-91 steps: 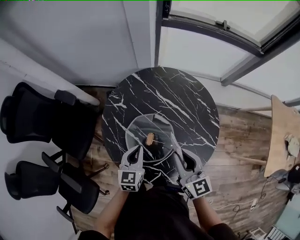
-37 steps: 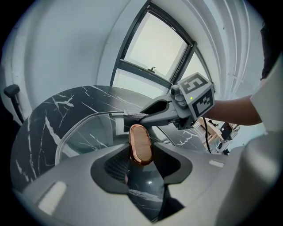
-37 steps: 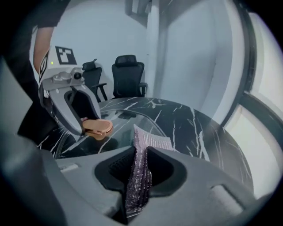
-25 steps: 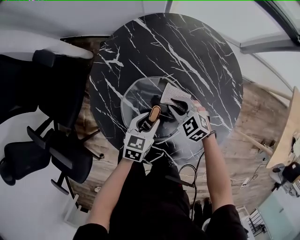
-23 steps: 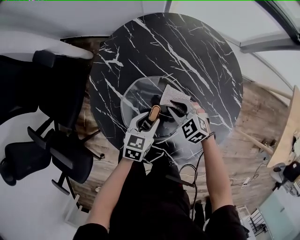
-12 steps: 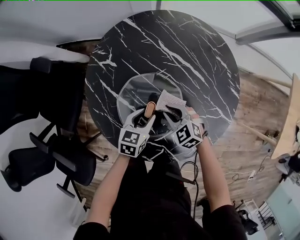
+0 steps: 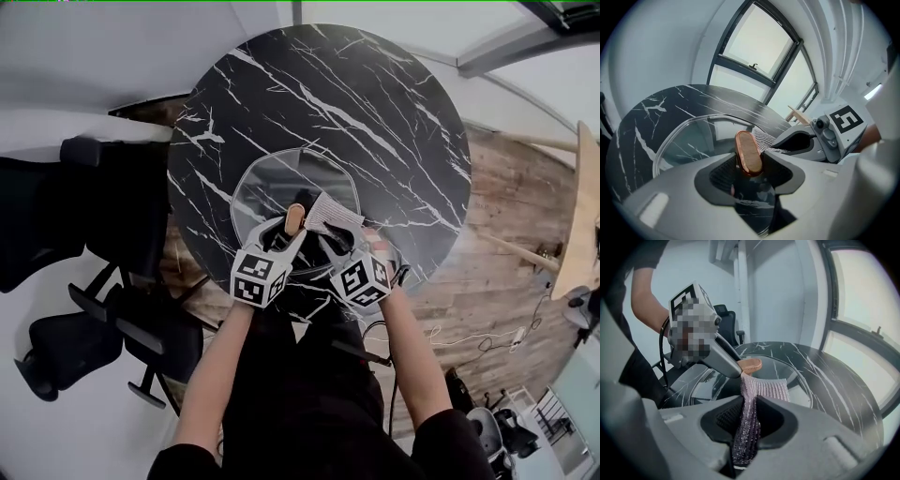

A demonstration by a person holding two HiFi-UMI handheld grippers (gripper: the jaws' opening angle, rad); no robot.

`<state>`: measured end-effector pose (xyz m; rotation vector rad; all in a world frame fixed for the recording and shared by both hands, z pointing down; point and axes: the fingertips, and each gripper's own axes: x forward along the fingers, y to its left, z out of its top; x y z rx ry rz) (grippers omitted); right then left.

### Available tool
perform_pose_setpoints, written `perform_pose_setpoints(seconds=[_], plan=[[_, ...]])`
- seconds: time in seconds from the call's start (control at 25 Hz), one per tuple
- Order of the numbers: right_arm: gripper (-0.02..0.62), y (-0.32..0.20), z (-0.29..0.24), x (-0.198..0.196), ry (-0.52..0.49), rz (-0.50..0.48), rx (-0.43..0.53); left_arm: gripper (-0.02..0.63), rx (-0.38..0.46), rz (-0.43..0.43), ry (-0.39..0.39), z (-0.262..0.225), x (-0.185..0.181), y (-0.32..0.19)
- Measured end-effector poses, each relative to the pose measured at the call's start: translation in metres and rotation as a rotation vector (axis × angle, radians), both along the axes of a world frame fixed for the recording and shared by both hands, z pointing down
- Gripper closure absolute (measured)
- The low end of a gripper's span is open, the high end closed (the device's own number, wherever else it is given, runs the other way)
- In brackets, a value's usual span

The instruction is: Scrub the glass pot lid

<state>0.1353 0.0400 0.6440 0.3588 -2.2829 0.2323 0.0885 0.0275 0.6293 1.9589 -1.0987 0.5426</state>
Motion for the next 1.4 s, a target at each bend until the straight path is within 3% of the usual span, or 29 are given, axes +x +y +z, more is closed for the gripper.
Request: perform_pose_setpoints(seconds=[0.2,0.4,0.68,0.88,1.4], plan=[[0.522,0.003,0.001,0.003,0.004,0.083,0.005,0.407,-0.005,0.053,0.030,0.000,0.002,-0.001],[0.522,0.002,0.001,0.001,0.016,0.168,-0.010,0.397,0.051,0.086,0.012,-0.004,0.000,-0.002],[0.522,0.006,0.001,0.001,0.037,0.239,-0.021,0.464,0.113,0.020,0.032,-0.025,-0.022,0.004],[0.520,0.020,-0.001,-0.003,0.039,0.234,-0.020,0.604,0.153,0.007,-0.008,-0.029,-0.034,0.007],[0.520,0.049,0.000,-0.023,0.067,0.255,-0.039,0.604,0.179,-0.059,0.017,-0.038,-0.063,0.020]])
